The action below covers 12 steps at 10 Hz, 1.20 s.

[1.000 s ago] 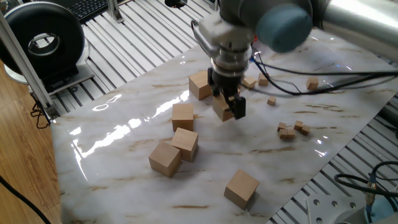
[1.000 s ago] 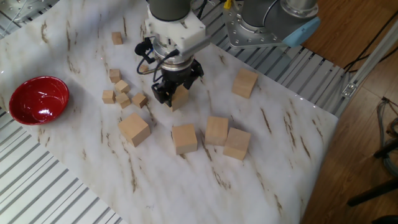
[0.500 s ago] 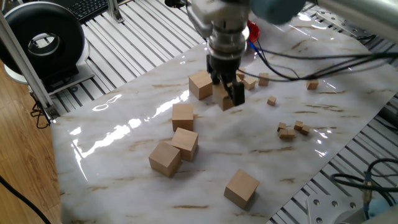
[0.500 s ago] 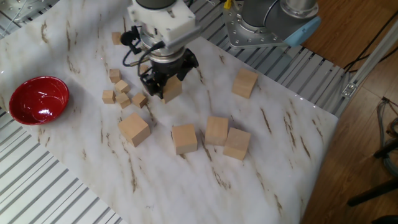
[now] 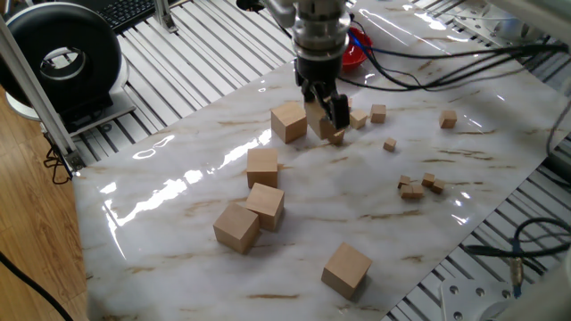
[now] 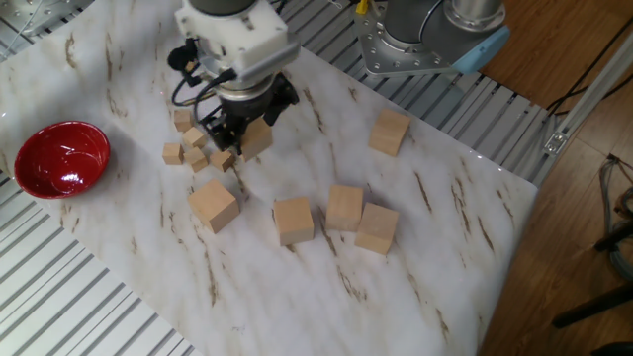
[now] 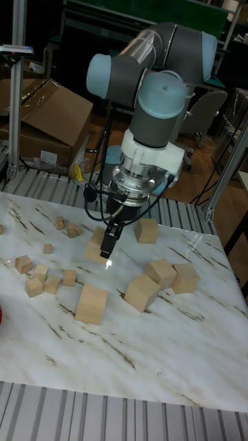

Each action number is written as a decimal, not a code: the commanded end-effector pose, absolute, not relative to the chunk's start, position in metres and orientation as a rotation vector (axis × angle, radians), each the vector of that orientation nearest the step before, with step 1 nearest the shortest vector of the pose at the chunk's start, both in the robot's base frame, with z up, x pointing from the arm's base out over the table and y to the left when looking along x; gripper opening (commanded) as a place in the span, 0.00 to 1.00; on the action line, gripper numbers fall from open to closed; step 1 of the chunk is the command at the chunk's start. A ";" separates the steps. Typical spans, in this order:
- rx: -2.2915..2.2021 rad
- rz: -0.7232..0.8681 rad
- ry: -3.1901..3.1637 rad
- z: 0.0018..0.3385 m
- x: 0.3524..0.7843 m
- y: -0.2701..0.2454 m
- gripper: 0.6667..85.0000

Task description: Stack the blocks in a vertical line of five

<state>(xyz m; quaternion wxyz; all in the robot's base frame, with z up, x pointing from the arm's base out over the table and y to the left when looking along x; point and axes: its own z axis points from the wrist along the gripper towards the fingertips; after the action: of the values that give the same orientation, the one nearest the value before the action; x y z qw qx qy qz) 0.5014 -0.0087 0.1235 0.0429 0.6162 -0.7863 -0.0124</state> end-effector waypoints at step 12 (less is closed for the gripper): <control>2.100 0.088 -2.300 0.097 0.599 -0.013 0.45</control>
<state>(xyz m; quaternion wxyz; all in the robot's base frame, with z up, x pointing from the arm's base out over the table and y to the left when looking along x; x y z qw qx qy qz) 0.5815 -0.0142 0.1048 0.0290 0.6641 -0.7468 0.0208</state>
